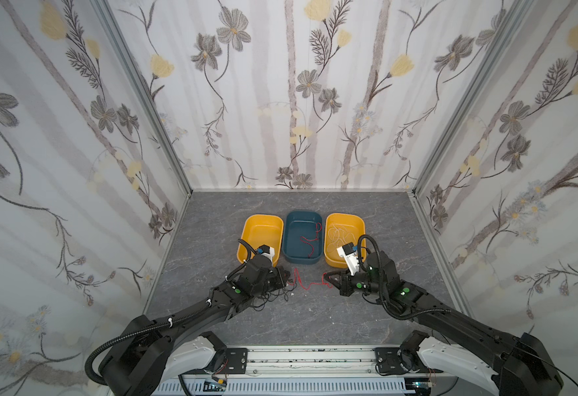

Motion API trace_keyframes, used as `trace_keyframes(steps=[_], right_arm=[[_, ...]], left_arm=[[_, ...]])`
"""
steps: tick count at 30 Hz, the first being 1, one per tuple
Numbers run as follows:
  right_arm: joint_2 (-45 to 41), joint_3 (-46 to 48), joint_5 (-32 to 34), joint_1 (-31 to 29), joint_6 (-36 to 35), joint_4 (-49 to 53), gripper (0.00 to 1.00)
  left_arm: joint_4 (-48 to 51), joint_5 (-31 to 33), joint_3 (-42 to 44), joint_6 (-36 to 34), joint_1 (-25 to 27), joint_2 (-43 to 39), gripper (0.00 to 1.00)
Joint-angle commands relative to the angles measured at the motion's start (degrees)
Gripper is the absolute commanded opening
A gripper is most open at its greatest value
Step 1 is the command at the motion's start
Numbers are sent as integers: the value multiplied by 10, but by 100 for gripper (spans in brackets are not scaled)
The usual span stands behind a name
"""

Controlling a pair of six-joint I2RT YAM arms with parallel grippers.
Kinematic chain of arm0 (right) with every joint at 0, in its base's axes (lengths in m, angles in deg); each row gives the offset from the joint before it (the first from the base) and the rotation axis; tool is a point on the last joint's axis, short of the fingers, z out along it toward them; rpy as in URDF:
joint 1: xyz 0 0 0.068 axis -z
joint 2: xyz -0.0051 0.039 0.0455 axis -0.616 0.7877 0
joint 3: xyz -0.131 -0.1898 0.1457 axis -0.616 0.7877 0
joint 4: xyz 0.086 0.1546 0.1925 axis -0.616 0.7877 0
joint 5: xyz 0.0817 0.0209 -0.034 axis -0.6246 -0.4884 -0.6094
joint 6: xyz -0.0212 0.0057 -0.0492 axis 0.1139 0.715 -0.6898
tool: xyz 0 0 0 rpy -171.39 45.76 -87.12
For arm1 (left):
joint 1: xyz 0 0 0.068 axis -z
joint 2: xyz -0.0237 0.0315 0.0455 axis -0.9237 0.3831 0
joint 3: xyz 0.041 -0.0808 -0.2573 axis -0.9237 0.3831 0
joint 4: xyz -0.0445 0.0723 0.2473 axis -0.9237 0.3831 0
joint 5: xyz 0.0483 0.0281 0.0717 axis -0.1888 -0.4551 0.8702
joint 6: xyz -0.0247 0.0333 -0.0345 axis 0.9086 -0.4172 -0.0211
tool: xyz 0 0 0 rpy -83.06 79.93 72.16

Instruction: Untangle the cables

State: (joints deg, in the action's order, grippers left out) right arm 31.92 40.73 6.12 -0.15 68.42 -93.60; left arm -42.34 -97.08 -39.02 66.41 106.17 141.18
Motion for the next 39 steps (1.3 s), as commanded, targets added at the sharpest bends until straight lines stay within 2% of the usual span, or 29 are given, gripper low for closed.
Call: trace_keyframes(steps=[1, 10, 14, 18, 23, 33, 36, 39], right_arm=[[-9, 0, 46, 25, 9, 25, 4], [-20, -4, 121, 94, 29, 53, 3], [-4, -42, 125, 99, 17, 43, 4], [51, -101, 94, 99, 1, 25, 4], [128, -186, 87, 90, -8, 3, 4], [281, -342, 188, 76, -57, 32, 4], [324, -370, 201, 73, -62, 31, 4], [359, -392, 197, 70, -64, 28, 4]], left_arm=[[38, 27, -1, -6, -14, -19, 0], [64, 24, -1, -9, -42, -42, 0], [56, 10, -25, -13, -44, -23, 0], [33, -10, -70, -21, -44, 29, 2], [31, -11, -148, -43, -44, 106, 3], [38, -16, -316, -65, -52, 298, 6], [36, -22, -348, -61, -61, 342, 7], [34, -27, -369, -55, -71, 371, 12]])
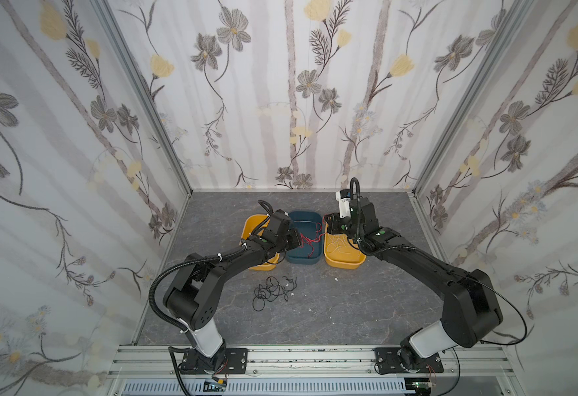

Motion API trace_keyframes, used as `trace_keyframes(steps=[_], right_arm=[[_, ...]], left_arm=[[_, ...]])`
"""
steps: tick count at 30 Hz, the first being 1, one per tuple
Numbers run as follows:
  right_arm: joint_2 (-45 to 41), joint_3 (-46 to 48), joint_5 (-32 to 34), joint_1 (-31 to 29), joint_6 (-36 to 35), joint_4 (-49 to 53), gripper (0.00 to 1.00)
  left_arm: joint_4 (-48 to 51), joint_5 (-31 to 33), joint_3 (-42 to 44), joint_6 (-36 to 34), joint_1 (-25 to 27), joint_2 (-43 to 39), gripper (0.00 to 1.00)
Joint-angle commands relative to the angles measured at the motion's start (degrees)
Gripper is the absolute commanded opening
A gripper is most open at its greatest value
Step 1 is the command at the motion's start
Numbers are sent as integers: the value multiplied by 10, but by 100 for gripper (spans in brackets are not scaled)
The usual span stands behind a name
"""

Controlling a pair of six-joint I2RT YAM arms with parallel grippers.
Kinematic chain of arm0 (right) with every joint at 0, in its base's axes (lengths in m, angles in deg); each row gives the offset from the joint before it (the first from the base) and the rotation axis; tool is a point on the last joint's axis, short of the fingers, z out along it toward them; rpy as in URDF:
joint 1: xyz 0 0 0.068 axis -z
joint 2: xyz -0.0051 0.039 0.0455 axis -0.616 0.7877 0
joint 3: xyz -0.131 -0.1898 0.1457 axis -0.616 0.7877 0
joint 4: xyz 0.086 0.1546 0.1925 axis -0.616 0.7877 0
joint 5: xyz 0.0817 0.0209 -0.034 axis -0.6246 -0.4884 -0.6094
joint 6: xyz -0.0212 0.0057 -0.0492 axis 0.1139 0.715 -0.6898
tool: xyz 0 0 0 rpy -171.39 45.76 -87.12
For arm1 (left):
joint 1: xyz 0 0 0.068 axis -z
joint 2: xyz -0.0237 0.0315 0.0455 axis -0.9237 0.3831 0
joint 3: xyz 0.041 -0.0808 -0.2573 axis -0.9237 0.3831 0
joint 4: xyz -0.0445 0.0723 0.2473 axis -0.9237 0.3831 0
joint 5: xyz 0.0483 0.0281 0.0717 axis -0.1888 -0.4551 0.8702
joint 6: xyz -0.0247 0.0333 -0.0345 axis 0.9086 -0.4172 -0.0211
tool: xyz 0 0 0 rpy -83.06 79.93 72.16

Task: Untangle the cables
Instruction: 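Lift the red cable over the teal tub with both grippers and release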

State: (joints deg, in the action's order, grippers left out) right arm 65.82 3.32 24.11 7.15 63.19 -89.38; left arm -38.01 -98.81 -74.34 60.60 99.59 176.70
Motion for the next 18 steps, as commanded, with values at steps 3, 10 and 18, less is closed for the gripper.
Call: trace_keyframes(steps=[3, 10, 18], right_arm=[[52, -38, 20, -10, -19, -13, 4], [106, -63, 50, -14, -37, 8, 4], [133, -99, 40, -40, -43, 44, 5]], left_arm=[[-8, -27, -33, 6, -13, 37, 28], [58, -2, -49, -20, -21, 25, 55], [71, 4, 16, -28, -28, -75, 61]])
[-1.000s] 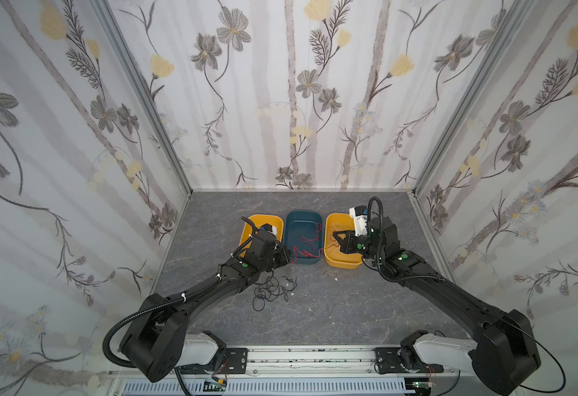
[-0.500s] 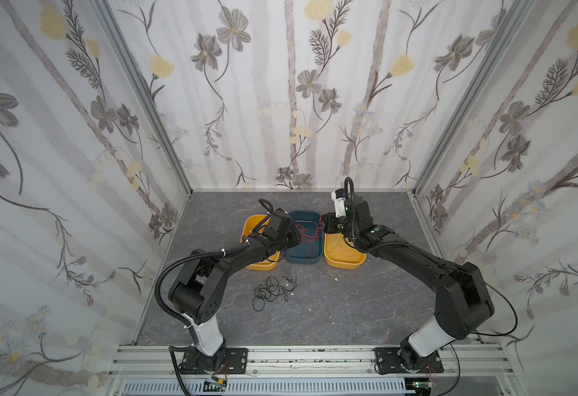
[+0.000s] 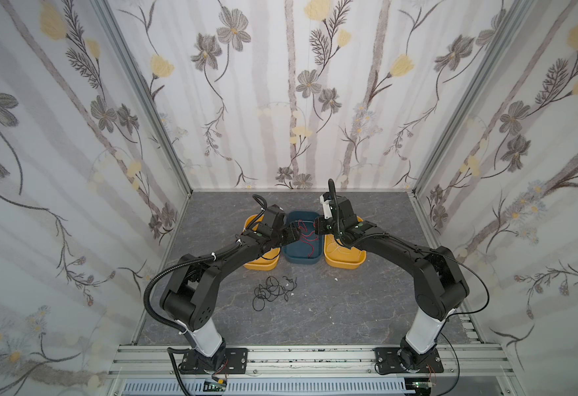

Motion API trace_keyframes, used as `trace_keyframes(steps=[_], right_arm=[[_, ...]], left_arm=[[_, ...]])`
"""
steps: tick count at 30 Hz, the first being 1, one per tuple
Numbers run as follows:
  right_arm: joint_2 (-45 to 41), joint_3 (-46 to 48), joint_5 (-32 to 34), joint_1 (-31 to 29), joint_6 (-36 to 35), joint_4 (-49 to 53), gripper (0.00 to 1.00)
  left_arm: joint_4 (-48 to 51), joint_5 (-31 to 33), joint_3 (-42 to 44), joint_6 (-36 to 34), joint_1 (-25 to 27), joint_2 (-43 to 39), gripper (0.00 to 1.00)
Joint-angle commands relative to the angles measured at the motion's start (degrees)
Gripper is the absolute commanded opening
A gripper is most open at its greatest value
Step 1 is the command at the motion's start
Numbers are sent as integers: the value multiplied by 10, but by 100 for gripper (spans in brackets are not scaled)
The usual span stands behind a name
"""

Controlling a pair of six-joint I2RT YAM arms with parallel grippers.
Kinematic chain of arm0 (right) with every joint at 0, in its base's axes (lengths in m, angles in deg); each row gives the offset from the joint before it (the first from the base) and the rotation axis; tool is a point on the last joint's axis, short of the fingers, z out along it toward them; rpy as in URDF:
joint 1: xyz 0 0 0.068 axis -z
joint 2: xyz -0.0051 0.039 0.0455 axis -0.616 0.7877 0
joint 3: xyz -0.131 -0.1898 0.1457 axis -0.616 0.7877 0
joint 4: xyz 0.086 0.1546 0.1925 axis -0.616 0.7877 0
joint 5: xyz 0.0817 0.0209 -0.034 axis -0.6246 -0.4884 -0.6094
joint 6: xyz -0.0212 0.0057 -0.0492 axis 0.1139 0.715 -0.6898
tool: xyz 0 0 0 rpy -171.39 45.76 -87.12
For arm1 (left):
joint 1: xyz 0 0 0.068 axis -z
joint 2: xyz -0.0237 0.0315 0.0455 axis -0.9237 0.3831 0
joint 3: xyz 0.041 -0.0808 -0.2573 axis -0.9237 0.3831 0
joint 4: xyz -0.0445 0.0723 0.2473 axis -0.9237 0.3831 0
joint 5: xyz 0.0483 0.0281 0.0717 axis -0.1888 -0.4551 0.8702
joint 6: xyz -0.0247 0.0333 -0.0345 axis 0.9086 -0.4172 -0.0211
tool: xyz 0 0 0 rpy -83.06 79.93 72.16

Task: Untangle the cables
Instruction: 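Lift the red cable over the teal tub with both grippers and release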

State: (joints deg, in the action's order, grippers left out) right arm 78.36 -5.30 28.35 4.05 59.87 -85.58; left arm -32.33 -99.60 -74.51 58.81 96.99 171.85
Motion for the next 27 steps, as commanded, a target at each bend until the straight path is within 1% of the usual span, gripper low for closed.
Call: trace_keyframes(steps=[1, 6, 10, 13, 15, 16, 17, 22, 25, 27], right_arm=[[13, -23, -2, -15, -12, 18, 5], [53, -62, 21, -36, 3, 60, 7], [94, -91, 14, -45, 14, 88, 10], [96, -93, 16, -54, 16, 92, 18], [89, -89, 20, -58, 15, 96, 33], [86, -86, 22, -59, 14, 95, 39], [80, -82, 26, -59, 13, 97, 43], [31, -56, 31, -59, 11, 94, 45], [-13, -28, 16, -62, 4, 88, 46], [-45, -1, 3, -66, 2, 82, 49]], left_arm=[[16, 14, 29, -11, -3, -43, 61], [35, 26, 83, -14, -9, -115, 64], [52, 31, 126, -13, -10, -180, 64], [77, 41, 154, -13, -9, -222, 66], [93, 48, 173, -12, -10, -258, 67], [99, 50, 180, -11, -10, -269, 68], [107, 52, 188, -10, -11, -280, 68], [127, 52, 219, 0, -11, -314, 68], [135, 47, 239, 8, -11, -328, 68], [137, 45, 254, 15, -12, -340, 69]])
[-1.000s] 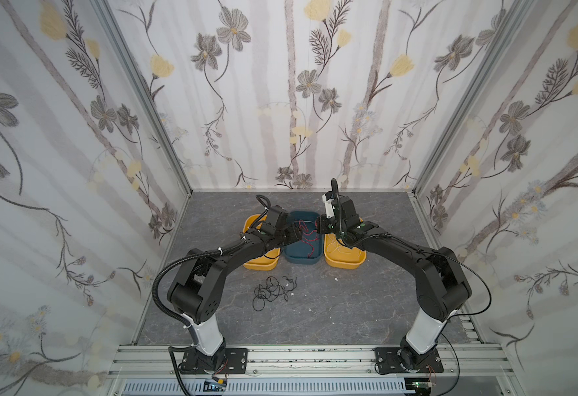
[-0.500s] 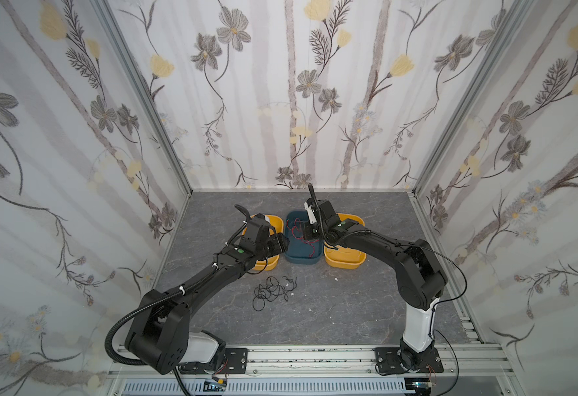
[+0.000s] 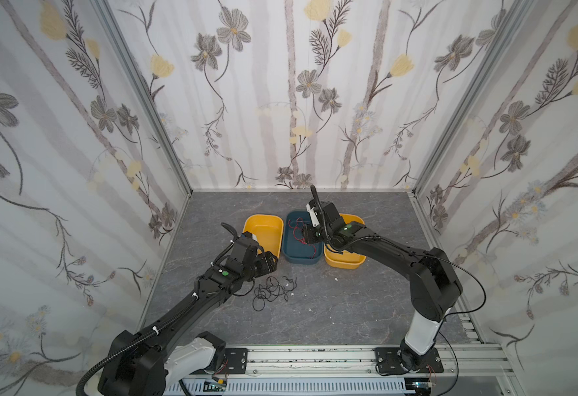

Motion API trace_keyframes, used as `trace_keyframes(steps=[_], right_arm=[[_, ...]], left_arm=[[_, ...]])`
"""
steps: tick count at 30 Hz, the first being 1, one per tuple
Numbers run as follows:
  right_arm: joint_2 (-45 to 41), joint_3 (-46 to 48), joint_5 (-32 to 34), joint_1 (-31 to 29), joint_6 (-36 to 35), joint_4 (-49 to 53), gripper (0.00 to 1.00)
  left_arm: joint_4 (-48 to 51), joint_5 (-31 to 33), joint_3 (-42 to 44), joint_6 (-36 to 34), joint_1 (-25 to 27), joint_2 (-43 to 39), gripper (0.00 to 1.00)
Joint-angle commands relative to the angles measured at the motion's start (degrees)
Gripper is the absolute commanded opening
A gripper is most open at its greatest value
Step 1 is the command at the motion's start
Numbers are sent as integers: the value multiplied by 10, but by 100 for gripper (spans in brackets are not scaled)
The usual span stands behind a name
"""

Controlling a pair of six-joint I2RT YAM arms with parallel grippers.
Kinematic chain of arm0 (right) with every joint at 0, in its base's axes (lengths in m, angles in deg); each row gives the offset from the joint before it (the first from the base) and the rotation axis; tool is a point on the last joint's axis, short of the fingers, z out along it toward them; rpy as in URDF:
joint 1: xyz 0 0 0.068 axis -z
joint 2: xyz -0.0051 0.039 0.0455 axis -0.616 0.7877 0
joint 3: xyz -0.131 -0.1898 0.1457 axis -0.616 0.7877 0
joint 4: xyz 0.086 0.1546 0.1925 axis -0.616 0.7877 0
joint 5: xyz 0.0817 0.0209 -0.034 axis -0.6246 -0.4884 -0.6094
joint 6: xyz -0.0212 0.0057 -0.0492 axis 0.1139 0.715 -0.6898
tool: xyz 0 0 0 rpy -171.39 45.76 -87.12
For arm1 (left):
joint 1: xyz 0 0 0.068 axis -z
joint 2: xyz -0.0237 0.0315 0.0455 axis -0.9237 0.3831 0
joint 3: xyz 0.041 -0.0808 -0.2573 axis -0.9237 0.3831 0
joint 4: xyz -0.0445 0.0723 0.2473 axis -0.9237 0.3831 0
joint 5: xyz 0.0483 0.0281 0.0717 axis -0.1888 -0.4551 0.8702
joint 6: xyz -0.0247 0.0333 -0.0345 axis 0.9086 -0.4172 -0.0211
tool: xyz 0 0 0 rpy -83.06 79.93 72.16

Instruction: Untangle the cables

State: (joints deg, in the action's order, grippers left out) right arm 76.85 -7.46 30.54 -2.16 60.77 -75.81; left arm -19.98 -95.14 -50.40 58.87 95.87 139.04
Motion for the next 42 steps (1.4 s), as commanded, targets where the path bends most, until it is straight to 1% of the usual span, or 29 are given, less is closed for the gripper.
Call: trace_keyframes(steps=[1, 2, 5, 7, 8, 9, 13, 17, 22, 30, 36, 42], right_arm=[[-44, 35, -29, -5, -7, -20, 50], [-59, 53, -44, -7, -6, -27, 51], [-92, 103, -87, -18, 3, -49, 51], [-104, 137, -111, -35, 13, -67, 52], [-107, 150, -119, -38, 18, -75, 52], [-108, 162, -125, -62, 23, -81, 52], [-105, 204, -146, -98, 51, -117, 52], [-84, 235, -146, -120, 74, -145, 52], [-51, 244, -144, -137, 88, -163, 50], [-10, 242, -134, -147, 98, -178, 40], [17, 225, -126, -147, 98, -168, 30], [32, 219, -113, -146, 97, -167, 24]], left_arm=[[12, -4, 20, 16, -1, -17, 69], [12, -10, 28, 18, 0, -21, 69], [7, -32, 45, 22, 5, -21, 70], [5, -31, 52, 24, 16, -14, 70], [5, -27, 56, 26, 24, -10, 71], [6, -21, 59, 29, 33, -7, 71], [27, 17, 63, 35, 61, 3, 71], [40, 48, 77, 52, 73, 1, 71], [9, 42, 111, 79, 73, -6, 70], [-47, 25, 130, 88, 71, 20, 70], [-63, 18, 130, 86, 70, 37, 69], [-71, 17, 137, 84, 65, 30, 69]])
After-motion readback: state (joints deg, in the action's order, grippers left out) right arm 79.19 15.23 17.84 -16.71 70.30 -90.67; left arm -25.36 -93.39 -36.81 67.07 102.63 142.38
